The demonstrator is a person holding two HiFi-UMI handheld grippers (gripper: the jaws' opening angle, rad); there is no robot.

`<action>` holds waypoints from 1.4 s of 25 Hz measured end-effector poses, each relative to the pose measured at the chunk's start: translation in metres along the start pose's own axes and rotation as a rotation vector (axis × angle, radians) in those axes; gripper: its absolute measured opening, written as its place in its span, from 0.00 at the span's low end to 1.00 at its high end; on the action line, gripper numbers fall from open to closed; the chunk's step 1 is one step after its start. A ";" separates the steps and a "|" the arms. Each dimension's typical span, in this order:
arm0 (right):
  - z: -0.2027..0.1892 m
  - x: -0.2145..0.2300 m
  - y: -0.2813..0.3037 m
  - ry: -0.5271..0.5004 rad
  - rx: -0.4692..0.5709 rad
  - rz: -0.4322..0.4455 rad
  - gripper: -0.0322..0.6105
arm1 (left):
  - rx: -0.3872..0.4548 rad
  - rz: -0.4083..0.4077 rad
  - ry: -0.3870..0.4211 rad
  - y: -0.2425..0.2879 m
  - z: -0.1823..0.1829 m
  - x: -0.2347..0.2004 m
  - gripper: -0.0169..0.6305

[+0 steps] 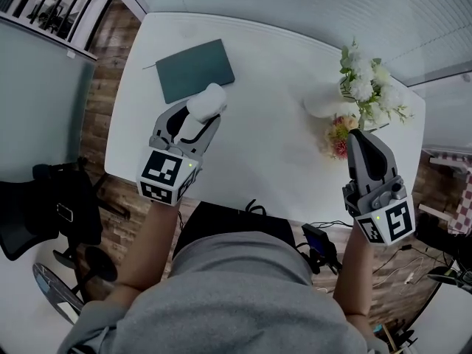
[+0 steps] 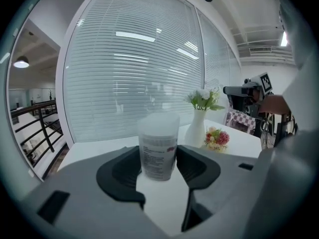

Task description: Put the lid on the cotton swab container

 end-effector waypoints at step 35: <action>-0.030 0.020 -0.025 0.034 -0.111 -0.034 0.09 | -0.228 -0.153 0.013 0.097 -0.081 0.054 0.37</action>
Point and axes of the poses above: the fingertips, and each gripper's own axes: y forward along the fingers, x to its right, z out of its top, the point moved 10 cm from there along -y, backward along the fingers, and after that the axes turned 13 degrees about y, right-handed, at the moved point
